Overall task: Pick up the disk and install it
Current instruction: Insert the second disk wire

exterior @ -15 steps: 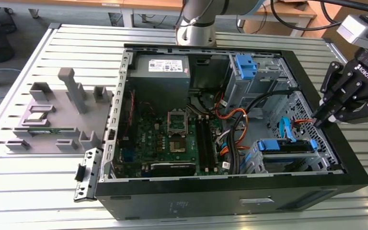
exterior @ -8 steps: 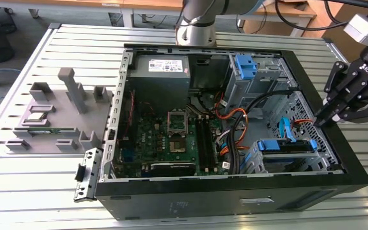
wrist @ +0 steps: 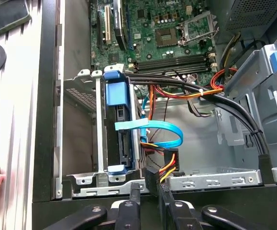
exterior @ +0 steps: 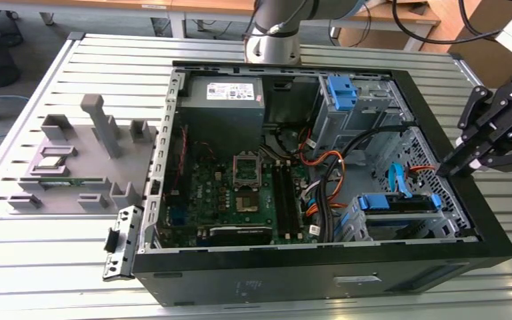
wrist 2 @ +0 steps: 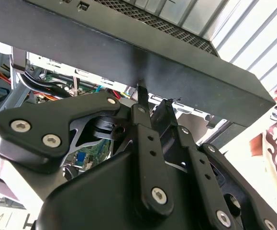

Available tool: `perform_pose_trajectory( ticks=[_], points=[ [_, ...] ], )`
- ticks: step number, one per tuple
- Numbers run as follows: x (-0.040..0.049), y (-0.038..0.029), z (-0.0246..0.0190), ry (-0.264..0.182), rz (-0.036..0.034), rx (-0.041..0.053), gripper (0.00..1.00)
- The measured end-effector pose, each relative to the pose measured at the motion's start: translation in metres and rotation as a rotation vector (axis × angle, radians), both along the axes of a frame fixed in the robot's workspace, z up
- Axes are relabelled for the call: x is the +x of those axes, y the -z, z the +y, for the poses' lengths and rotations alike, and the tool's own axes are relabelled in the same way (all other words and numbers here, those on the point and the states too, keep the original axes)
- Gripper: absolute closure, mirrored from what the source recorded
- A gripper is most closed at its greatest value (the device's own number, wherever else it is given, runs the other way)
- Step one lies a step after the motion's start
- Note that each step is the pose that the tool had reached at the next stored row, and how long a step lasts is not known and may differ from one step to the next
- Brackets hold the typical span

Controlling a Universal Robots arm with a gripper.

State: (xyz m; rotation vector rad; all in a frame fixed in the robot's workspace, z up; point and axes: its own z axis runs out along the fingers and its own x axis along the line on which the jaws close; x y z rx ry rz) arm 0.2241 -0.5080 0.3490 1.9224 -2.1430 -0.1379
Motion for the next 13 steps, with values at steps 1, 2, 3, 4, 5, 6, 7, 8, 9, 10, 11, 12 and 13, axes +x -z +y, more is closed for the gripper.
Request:
perform_pose_trajectory(
  ticks=[1,2,3,4,5,6,7,8,9,10,11,12,13],
  points=[
    [0.0,0.0,0.0,0.0,0.0,-0.0001,0.7],
    [0.0,0.0,0.0,0.0,0.0,-0.0001,0.7],
    [0.0002,0.0003,0.0,0.0,0.0025,0.0002,0.7],
    [0.0002,0.0008,0.0,0.0,0.0076,0.0013,0.7],
    [0.0001,0.0013,-0.0001,0.0,0.0144,0.002,0.7],
    [0.0001,0.0015,0.0,0.0,0.0228,0.0023,0.7],
    [0.0002,0.0019,0.0,0.0,0.0324,0.0027,0.7],
    [0.0002,0.0022,0.0,0.0,0.0408,0.0027,0.7],
    [0.0001,0.0023,0.0,0.0,0.0451,0.0028,0.7],
    [0.0001,0.0024,0.0,0.0,0.0467,0.0025,0.7],
    [0.0001,0.0025,0.0,0.0,0.048,0.0026,0.7],
    [0.0001,0.0027,0.0,0.0,0.0488,0.0027,0.7],
    [0.0002,0.003,0.0,0.0,0.05,0.0027,0.7]
  ],
)
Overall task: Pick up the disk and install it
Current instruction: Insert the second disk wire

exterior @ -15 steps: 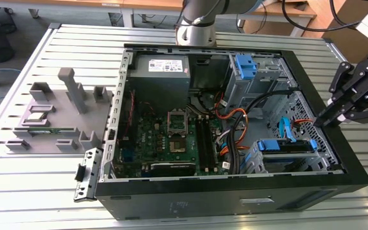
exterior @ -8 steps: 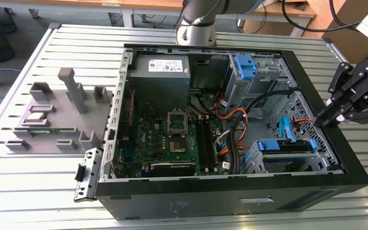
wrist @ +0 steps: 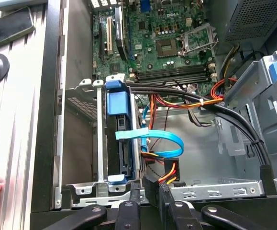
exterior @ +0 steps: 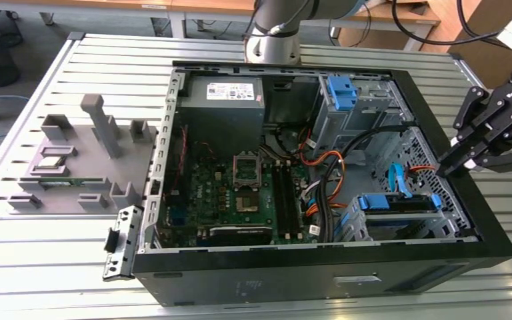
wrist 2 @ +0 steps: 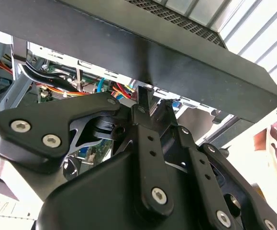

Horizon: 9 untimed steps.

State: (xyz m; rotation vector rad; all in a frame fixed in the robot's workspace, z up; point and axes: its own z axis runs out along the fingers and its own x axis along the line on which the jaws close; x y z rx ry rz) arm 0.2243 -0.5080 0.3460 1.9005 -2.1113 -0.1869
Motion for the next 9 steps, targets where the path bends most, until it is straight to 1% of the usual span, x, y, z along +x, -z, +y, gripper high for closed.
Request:
perform_pose_trajectory(
  ticks=[1,2,4,5,9],
  points=[
    [0.0001,0.0004,0.0,0.0,0.0029,0.0002,0.7],
    [0.0002,0.0008,0.0,0.0,0.0079,0.0001,0.7],
    [0.0012,0.0012,0.0,0.0,0.0252,0.0,0.7],
    [0.0017,0.0013,0.0001,0.0,0.0318,0.0,0.7],
    [0.0017,0.0013,0.0001,0.0,0.0326,0.0,0.7]
  ],
)
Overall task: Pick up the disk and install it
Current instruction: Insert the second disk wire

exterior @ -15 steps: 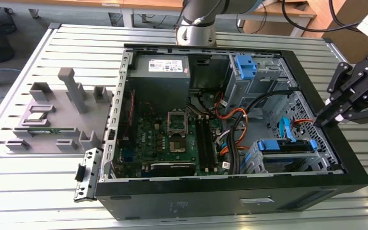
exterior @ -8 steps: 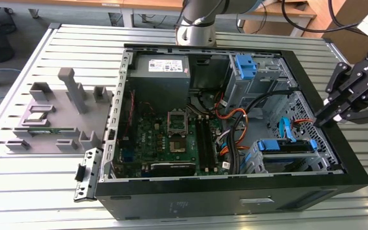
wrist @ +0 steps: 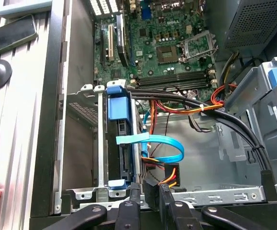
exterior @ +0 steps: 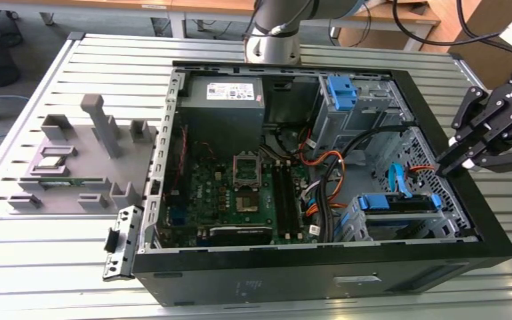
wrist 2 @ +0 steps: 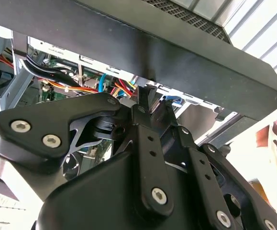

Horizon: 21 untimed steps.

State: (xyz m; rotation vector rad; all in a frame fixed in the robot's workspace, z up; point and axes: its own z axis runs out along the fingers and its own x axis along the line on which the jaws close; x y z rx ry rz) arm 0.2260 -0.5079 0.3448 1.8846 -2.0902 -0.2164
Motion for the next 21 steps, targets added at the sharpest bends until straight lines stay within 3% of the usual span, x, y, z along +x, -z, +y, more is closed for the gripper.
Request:
perform_pose_trajectory(
  ticks=[7,14,21],
  points=[
    [0.0051,0.0013,0.0006,0.0,0.001,-0.0001,0.7],
    [0.0055,0.0039,0.0019,0.0,0.0018,-0.0084,0.7],
    [0.0055,0.0039,0.0019,0.0,0.0018,-0.0092,0.72]
  ],
)
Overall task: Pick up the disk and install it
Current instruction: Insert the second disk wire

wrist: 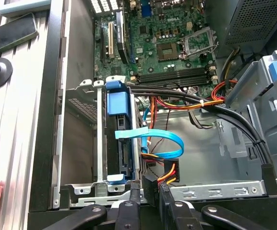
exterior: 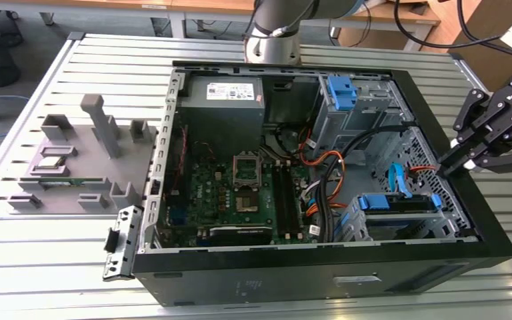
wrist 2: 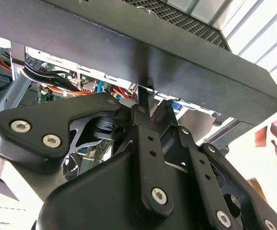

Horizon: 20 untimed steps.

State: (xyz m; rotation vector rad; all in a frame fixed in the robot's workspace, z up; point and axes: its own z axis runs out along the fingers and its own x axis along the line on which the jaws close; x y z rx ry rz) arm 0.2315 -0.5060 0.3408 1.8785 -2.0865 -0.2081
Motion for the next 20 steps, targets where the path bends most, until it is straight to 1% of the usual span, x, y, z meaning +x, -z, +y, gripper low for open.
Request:
perform_pose_trajectory(
  ticks=[1,2,3,5,17,18,20],
  points=[
    [0.0,0.0,0.0,0.0,0.0,-0.0001,0.72],
    [0.0,0.0,0.0,0.0,0.0,-0.0003,0.78],
    [0.0,0.0,0.0,0.0,0.0,-0.0004,0.78],
    [0.0,-0.0001,0.0,0.0,0.0,-0.0006,0.89],
    [0.0,0.0,0.0,0.0,0.0,-0.0017,0.89],
    [0.0,0.0,0.0,0.0,0.0,-0.0018,0.82],
    [0.0,0.0,0.0,0.0,0.0,-0.002,0.82]
  ],
)
